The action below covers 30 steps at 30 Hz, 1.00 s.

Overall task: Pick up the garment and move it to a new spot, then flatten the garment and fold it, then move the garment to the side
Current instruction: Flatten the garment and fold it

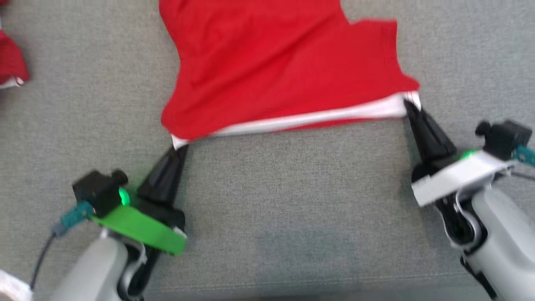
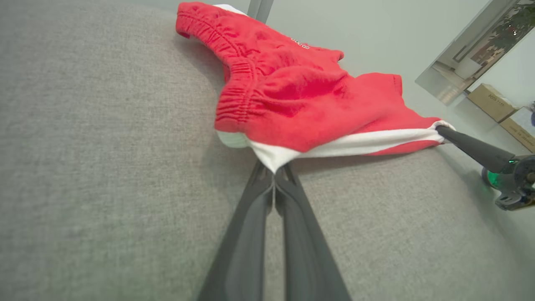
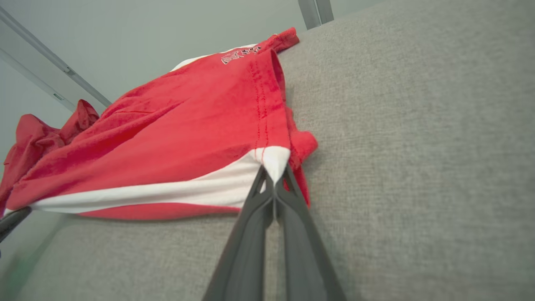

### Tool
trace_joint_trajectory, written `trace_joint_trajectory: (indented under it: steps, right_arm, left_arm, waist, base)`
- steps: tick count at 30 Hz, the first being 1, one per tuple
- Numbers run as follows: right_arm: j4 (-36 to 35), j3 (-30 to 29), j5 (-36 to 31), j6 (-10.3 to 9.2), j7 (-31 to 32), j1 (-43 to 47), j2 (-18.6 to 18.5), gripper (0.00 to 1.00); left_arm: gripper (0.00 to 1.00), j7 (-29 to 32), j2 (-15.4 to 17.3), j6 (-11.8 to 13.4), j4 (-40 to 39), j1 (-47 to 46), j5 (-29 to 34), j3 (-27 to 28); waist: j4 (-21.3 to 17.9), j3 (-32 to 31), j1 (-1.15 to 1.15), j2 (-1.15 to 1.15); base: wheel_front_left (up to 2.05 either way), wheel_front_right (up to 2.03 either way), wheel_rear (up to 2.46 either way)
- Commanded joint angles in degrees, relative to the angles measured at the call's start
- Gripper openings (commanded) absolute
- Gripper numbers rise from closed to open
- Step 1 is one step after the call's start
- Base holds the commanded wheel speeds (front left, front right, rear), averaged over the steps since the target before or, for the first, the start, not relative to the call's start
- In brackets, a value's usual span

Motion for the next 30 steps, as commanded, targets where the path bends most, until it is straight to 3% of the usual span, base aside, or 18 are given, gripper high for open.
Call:
trace_joint_trajectory:
  steps: [1,12,19,24,30]
  right_arm:
    - [0.1,-0.7,0.9,-0.19,0.0,1.8,-0.7,0.00]
    - [-8.0,-2.3,3.3,-0.21,-0.1,22.5,-6.3,0.00]
    - [-17.0,-5.9,4.8,-0.21,2.4,33.9,-8.0,0.00]
    - [-20.2,-8.1,4.4,-0.16,5.0,33.4,-6.8,0.00]
    - [-20.2,-8.5,2.4,-0.14,10.5,22.6,-1.5,0.00]
  left_arm:
    - [0.00,-0.2,-0.2,0.2,-0.1,1.7,0.1,0.7]
    - [0.00,-0.2,-5.6,0.2,-6.1,22.5,0.7,2.1]
    - [0.00,2.2,-3.0,3.0,-13.5,31.8,-2.3,2.1]
    - [0.00,6.6,-1.4,4.3,-19.7,33.7,-4.4,1.7]
    - [0.00,13.7,0.3,5.0,-27.0,28.4,-8.0,2.7]
  waist:
    - [-0.1,-5.3,0.00,-0.01]
    - [-1.2,-14.8,0.00,-0.01]
    - [-2.3,-16.2,0.00,-0.01]
    - [-2.5,-16.0,0.00,-0.01]
    - [-1.3,-12.3,0.00,-0.01]
  base:
    - [0.00,0.00,0.00]
    - [0.00,0.00,0.00]
    - [0.00,0.00,0.00]
    - [0.00,0.00,0.00]
    - [0.00,0.00,0.00]
